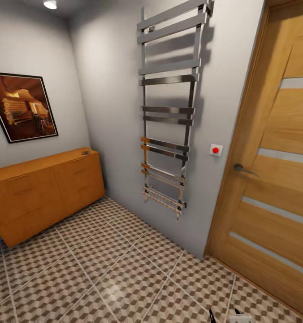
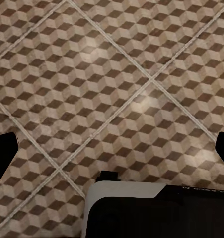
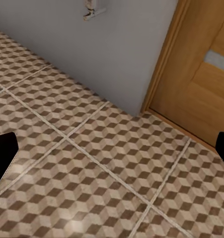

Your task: Take the four mousetraps from the cabinet in the bathroom and place them on the bathroom floor. Make sure all four end up on the same floor surface, and ensure that at least two of them are either under or directly next to the same bathroom sink.

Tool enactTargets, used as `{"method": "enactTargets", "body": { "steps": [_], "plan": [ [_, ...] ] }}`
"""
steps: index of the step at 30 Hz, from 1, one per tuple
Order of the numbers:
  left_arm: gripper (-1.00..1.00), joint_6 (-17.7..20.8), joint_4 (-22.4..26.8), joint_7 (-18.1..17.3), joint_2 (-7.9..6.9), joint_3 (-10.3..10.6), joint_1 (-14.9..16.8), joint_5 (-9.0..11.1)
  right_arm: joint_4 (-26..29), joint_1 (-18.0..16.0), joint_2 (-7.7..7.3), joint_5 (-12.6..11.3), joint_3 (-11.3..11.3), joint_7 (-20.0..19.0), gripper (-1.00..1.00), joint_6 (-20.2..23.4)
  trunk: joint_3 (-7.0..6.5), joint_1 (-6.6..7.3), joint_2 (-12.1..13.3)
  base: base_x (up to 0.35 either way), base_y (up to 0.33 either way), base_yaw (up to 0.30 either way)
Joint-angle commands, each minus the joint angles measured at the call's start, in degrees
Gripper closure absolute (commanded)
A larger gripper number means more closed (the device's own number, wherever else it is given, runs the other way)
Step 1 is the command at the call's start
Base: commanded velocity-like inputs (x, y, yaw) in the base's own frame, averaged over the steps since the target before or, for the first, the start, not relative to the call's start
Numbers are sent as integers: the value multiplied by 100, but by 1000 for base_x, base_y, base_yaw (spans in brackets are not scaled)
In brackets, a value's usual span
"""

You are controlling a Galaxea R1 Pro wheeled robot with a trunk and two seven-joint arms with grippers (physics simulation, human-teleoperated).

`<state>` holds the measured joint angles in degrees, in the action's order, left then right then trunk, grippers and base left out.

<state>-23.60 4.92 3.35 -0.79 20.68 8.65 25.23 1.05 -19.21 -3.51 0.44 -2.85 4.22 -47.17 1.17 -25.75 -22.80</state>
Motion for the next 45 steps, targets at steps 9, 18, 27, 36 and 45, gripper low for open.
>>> {"method": "enactTargets", "body": {
  "steps": [9,18,27,36,45],
  "plan": [
    [-100,-13,0,34,0,50,5,17,-3,-3,-1,8,-32,44,-100,-12,12,-3,-12,0,0,283],
    [-100,-13,0,34,0,50,5,17,0,-3,-1,8,-33,44,-100,-12,12,-3,-12,0,0,283],
    [-100,-13,0,34,0,50,5,17,-3,-3,-1,8,-33,44,-100,-12,12,-3,-12,0,0,283],
    [-100,-13,0,34,0,50,5,17,-4,-3,-1,8,-34,44,-100,-12,12,-3,-12,0,0,283],
    [-100,-13,0,34,0,50,5,17,-4,-3,-1,8,-32,44,-100,-12,12,-3,-12,0,0,135]
  ]
}}
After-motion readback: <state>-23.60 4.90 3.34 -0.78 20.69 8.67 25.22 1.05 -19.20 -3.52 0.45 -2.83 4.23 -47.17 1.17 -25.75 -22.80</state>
